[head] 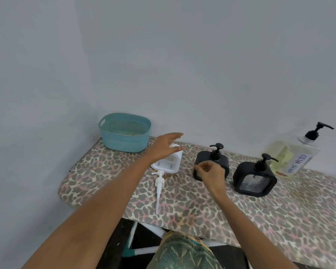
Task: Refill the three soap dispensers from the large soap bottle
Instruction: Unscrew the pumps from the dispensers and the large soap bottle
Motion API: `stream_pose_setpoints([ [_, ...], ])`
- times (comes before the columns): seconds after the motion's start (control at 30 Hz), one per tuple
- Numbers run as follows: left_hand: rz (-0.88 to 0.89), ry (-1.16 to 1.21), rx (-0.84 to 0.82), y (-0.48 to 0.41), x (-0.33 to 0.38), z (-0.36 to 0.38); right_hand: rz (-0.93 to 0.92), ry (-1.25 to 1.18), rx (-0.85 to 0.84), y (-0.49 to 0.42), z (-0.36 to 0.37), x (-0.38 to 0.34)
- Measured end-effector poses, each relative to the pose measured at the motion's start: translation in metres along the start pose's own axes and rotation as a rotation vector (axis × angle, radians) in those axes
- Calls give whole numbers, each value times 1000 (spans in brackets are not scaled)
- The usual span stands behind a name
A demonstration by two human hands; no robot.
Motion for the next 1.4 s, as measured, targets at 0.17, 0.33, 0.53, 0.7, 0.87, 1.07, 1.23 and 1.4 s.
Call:
stream_pose_setpoints([
  [0.17,-21,20,-109,-10,11,51,-2,41,232,-13,-52,14],
  [0.33,-27,-152,-145,-24,5,87,16,95,177,-36,-59,31],
  [0.53,-33,-163,-169,-35,2,105,-43,130,31,-54,-39,31],
  [0.7,-16,-134,-143,-41,2,103,-48,155,37,-60,-36,32],
  [0.87,1,-131,-154,-43,2,103,-73,152,19,-66,-38,31],
  [1.07,-6,-152,-155,-45,-1,103,-55,118,-86,-71,-36,32],
  [1.23,-3,-148,-155,-46,1,103,-11,54,-241,-76,-34,40],
  [1.4,-1,-155,-178,-48,-3,105,-43,111,-56,-71,-32,36],
])
Point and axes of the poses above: each hand's wrist, its own y-axis away from the middle knuckle, its own z-axis out of the palm, x = y × z, the point moved 8 cm from there along -y, towards the middle knuckle, and after that the axes turned 11 degrees about -z, right-handed, at the moved point
